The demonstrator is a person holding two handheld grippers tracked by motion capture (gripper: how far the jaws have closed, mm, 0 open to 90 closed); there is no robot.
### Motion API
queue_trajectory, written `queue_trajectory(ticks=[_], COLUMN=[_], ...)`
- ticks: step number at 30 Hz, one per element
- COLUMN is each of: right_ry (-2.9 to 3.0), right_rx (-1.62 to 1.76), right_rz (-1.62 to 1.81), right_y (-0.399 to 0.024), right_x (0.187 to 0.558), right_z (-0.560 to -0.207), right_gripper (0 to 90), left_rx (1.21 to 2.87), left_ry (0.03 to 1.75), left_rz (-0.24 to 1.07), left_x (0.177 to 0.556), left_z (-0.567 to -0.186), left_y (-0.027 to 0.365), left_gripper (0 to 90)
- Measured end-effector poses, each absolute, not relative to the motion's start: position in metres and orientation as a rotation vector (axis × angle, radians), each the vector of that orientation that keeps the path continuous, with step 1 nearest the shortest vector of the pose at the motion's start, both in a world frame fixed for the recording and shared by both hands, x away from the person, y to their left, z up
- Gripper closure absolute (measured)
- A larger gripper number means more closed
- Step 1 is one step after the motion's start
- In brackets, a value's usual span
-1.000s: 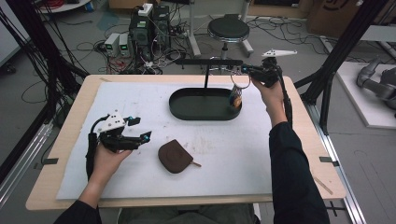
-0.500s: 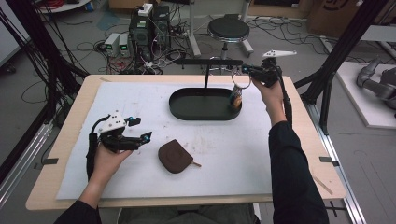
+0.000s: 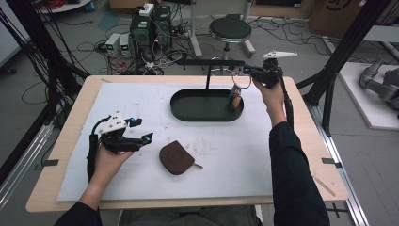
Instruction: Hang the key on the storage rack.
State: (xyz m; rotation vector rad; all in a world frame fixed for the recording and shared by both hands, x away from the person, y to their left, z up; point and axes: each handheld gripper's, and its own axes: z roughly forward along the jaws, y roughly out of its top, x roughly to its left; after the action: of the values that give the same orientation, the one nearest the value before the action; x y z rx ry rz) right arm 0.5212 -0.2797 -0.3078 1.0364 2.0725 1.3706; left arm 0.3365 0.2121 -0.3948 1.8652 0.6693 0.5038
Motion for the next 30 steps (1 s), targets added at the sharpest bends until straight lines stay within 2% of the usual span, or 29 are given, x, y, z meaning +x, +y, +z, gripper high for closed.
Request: queue_trajectory(ticks=[22,30], right_ry=[2.038,2.035], right_rx=[1.077,1.084], right_rz=[1.315,1.289], right_y=[-0.282,-0.289], right_x=[0.521,0.514], right_z=[-0.308,-0.301], right_gripper=[83.7,72.5], left_rx=[1.863,1.864], left_ry=[0.663,0.663], left_rz=[0.505,0.504], left_x=[0.337,0.337], left_z=[-0.395,-0.394], left_y=[0.212,0.213], left_gripper=[28.4,28.4])
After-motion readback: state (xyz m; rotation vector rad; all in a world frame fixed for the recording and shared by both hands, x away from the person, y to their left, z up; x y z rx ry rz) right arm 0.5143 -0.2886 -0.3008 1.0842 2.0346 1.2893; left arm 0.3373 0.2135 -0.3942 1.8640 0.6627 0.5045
